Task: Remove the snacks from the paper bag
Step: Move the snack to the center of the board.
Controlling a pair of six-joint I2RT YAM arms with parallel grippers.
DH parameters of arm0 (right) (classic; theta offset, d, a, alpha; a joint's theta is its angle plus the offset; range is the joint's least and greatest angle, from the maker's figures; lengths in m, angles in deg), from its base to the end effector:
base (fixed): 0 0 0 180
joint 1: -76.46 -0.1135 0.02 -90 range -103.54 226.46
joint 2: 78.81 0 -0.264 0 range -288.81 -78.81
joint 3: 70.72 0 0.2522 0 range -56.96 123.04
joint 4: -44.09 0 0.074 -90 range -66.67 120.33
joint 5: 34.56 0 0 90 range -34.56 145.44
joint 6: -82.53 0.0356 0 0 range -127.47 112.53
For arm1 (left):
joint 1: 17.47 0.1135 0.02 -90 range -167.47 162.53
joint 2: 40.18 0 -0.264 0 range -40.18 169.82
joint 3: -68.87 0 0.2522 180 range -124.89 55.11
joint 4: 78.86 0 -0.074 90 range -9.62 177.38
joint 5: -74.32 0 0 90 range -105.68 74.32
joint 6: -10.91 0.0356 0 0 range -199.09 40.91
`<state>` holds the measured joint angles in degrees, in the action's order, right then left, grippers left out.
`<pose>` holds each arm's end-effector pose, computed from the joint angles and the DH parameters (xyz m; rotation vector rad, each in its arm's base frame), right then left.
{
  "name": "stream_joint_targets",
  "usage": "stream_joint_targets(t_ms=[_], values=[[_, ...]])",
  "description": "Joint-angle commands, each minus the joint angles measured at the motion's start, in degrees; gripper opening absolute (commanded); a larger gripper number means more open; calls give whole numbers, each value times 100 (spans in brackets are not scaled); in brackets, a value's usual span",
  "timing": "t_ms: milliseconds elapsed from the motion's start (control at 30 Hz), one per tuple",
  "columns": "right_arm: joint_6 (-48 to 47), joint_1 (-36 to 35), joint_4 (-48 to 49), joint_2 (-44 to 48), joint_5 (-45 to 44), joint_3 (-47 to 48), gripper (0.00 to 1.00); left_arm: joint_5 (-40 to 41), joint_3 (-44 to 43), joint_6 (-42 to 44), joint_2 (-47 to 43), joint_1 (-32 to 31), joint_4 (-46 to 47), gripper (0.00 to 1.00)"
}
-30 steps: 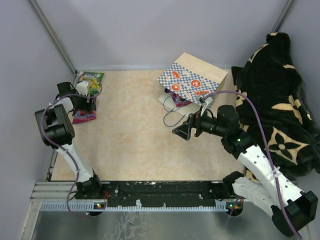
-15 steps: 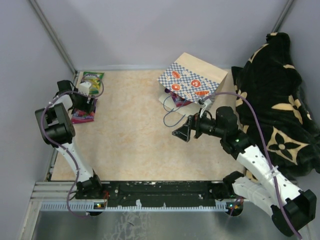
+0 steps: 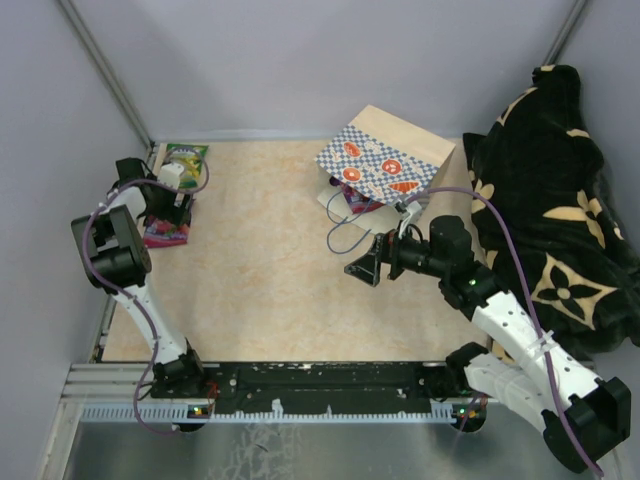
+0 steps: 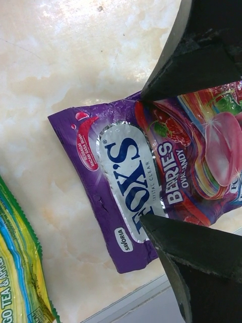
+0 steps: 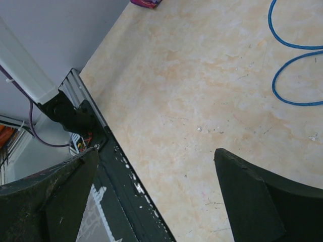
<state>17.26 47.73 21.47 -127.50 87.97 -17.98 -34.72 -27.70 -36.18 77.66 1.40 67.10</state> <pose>0.1626 0.1109 0.2965 -0.4826 1.9578 1.1524 0.4197 0.1312 0.1669 0.6378 2.3774 0.0404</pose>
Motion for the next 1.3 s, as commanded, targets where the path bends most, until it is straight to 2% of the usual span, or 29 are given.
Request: stream_joint_targets(t_ms=[0,200,433,733,933,1267], values=[[76,-10,224,74,139,124,99,216,-82,48,-238,-119,-505,100],[140,-10,159,261,157,153,99,507,54,-1028,-896,-205,-150,100],[236,-19,69,441,339,158,99,947,934,-1313,-1343,-186,-69,100],[192,-29,-187,661,236,215,99,759,1358,-1536,-991,-90,-176,99],[190,-36,-222,612,194,174,99,609,1257,-1427,-610,-33,-176,94],[277,-36,-53,523,113,7,99,668,968,-1382,-316,-33,42,94]])
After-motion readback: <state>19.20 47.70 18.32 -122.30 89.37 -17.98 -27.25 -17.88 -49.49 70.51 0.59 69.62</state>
